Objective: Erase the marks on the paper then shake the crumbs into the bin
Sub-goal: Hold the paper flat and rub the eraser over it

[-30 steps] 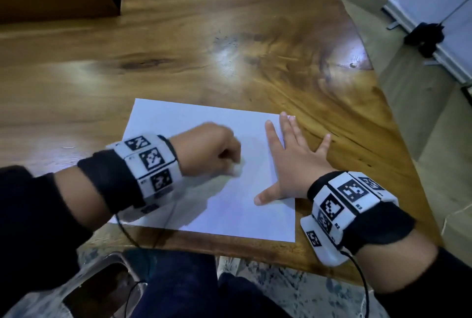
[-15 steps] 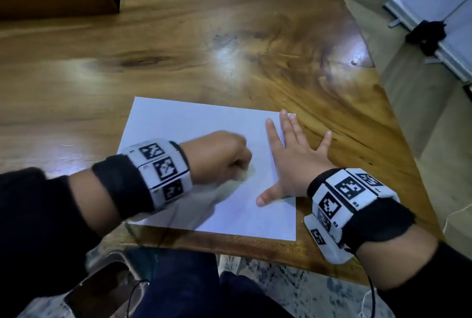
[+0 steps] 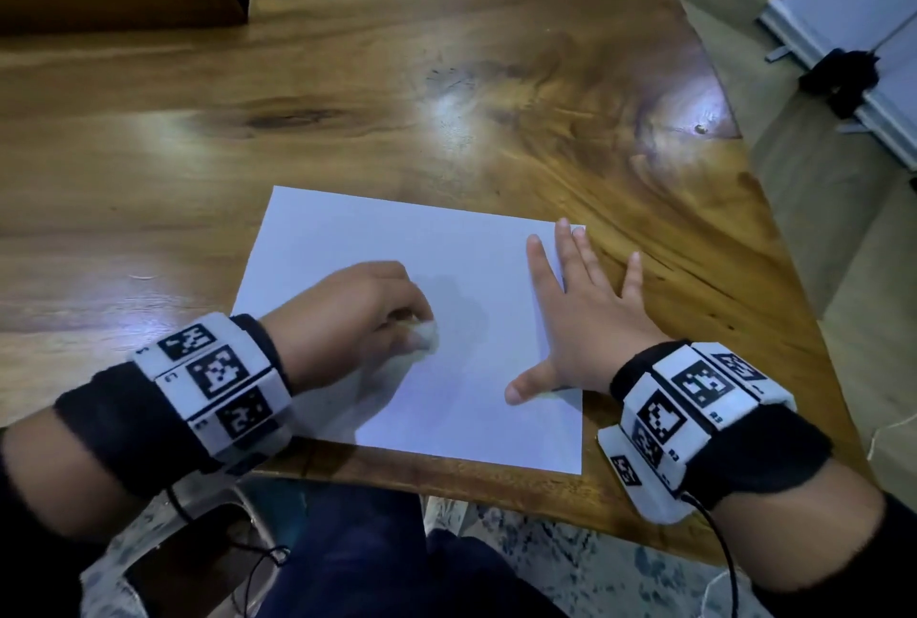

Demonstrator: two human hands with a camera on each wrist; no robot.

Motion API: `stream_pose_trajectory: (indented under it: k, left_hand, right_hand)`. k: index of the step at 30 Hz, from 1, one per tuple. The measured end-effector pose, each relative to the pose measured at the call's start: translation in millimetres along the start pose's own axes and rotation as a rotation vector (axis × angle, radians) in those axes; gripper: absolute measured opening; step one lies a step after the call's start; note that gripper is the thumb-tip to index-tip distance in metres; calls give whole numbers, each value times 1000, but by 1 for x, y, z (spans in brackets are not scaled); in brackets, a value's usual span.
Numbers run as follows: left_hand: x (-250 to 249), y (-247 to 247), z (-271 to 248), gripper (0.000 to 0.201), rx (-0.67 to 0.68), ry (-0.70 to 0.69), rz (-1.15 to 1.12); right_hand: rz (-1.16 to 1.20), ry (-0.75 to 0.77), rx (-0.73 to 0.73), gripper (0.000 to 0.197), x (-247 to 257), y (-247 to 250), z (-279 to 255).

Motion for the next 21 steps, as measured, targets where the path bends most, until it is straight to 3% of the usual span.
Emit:
stream_pose_trajectory:
  k: [2,5,6,8,13,21]
  left_hand:
    - [2,-3,0,13,-50,-16,41]
    - [7,-15,1,33,-12,51,-72]
    - [4,-16,1,31,36,27,-75]
    - [5,-15,7,14,-14,57,-82]
    - [-1,-3,28,18,-87,60,-34]
    - [-22,3,44,17,-159,-11,93]
  right_hand:
    - [6,11,-9,147,1,-2,-1]
    - [34,51,-23,140,1,-5,-2]
    - [50,67,-25,137,1,-6,-2]
    - [87,102,-37,130,0,-5,-3]
    - [161,216,-73,111,0,2,2]
    - [84,228,-87,131,5,-7,4]
Point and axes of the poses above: each hand's wrist, its own z-axis towards the middle knuckle, its own y-axis out of the back of the hand, x = y × z, the point moved 2 cm from there along z, towards the middle knuckle, and after that the axes turned 2 degrees about z, right-handed, at the moved point
